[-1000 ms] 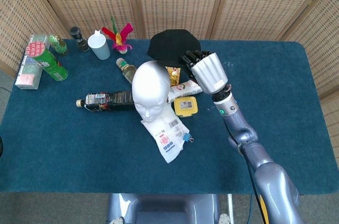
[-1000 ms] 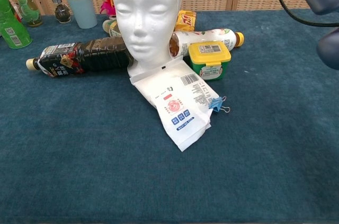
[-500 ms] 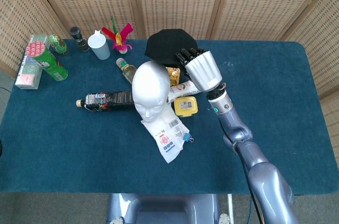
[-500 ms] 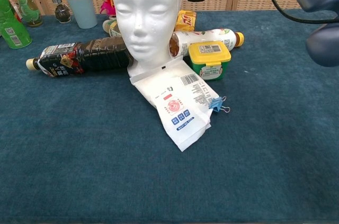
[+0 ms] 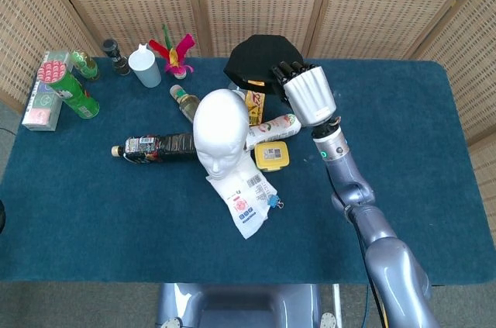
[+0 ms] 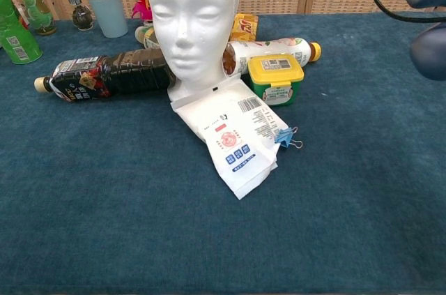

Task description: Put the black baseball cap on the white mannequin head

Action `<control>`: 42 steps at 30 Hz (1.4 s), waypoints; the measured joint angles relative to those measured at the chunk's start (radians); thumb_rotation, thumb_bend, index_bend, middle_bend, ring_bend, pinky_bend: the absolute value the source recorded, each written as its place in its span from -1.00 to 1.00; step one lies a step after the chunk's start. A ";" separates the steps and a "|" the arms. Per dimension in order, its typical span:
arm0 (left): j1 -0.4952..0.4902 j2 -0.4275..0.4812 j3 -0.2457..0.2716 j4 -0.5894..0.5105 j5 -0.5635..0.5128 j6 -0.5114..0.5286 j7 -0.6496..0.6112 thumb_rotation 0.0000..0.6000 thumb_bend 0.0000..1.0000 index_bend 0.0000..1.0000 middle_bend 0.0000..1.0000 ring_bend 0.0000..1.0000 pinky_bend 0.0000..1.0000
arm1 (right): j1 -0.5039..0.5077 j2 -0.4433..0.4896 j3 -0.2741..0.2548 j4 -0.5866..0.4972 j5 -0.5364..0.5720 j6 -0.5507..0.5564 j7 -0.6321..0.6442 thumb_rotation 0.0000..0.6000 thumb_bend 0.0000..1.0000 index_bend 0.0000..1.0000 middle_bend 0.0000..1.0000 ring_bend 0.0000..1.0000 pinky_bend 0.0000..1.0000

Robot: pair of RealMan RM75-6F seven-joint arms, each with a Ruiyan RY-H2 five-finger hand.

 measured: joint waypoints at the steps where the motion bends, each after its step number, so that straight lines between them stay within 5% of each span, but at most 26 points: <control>1: -0.003 -0.001 0.000 -0.001 0.004 -0.001 0.002 1.00 -0.40 0.26 -0.02 -0.25 -0.22 | 0.001 -0.001 -0.005 -0.003 -0.005 0.013 -0.003 1.00 -0.02 0.22 0.23 0.45 0.69; 20: -0.007 -0.012 0.000 0.016 -0.002 -0.014 -0.008 1.00 -0.40 0.26 -0.02 -0.25 -0.22 | 0.008 -0.017 -0.056 -0.068 -0.063 0.170 -0.046 1.00 -0.02 0.22 0.23 0.45 0.68; 42: 0.002 -0.022 0.003 0.036 0.001 -0.007 -0.032 1.00 -0.40 0.26 -0.02 -0.25 -0.23 | -0.049 0.028 -0.189 -0.210 -0.217 0.273 -0.117 1.00 -0.02 0.22 0.23 0.44 0.68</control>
